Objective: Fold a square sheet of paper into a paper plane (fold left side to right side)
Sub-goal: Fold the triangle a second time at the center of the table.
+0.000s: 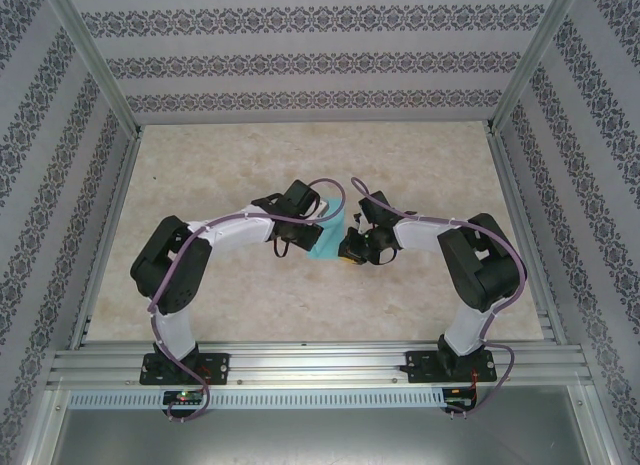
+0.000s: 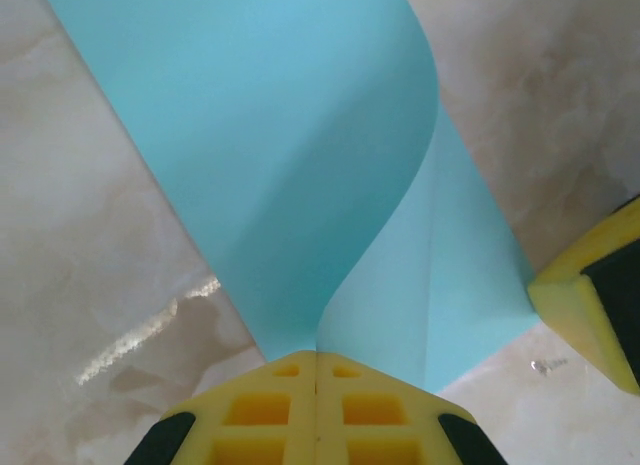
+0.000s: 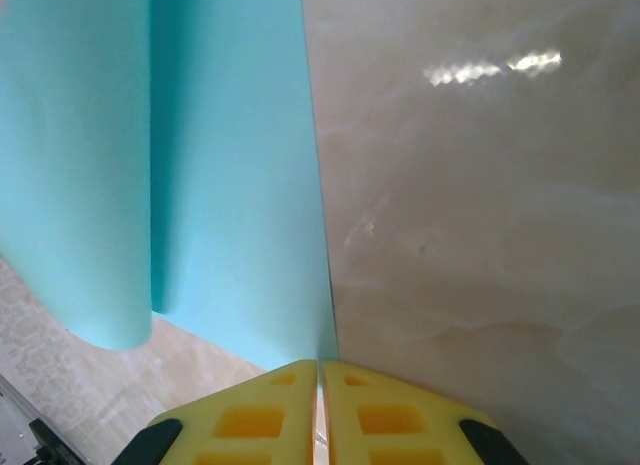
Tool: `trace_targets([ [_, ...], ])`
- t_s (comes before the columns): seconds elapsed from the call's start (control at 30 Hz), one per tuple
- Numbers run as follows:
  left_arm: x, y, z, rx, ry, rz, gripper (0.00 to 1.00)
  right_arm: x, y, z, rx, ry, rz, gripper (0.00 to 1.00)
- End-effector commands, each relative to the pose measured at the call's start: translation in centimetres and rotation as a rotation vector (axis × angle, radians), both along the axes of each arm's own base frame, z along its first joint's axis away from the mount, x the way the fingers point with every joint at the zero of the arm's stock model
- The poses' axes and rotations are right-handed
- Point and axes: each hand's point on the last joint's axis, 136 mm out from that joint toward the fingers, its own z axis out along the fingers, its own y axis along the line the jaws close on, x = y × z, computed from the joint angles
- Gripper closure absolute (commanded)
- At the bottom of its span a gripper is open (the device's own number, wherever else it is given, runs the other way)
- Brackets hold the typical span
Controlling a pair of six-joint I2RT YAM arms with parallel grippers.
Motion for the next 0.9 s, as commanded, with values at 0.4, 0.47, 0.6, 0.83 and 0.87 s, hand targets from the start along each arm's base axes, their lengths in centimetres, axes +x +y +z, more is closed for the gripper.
trace_targets([
  [0.4,2.2,1.2,-0.9,0.062,-0.002,-0.009,1.0,-1.0,-0.6,-1.8,-0.096,0.026,0.037,0.88],
  [0.47,2.3,1.2,-1.1,0.066,-0.001,-0.01,1.0,-1.0,-0.6,-1.8,-0.099,0.026,0.04,0.88],
  [0.6,2.7,1.2,-1.4,0.065,0.003,-0.008,1.0,-1.0,-0.6,-1.8,-0.103,0.029,0.042,0.88],
  [0.83,3.2,1.2,-1.7,0.063,0.008,-0.009,1.0,-1.0,-0.7,-1.8,-0.113,0.027,0.048,0.88],
  [0.87,3.3,1.2,-1.7,0.064,0.009,-0.01,1.0,-1.0,-0.8,-1.8,-0.113,0.029,0.048,0.88],
])
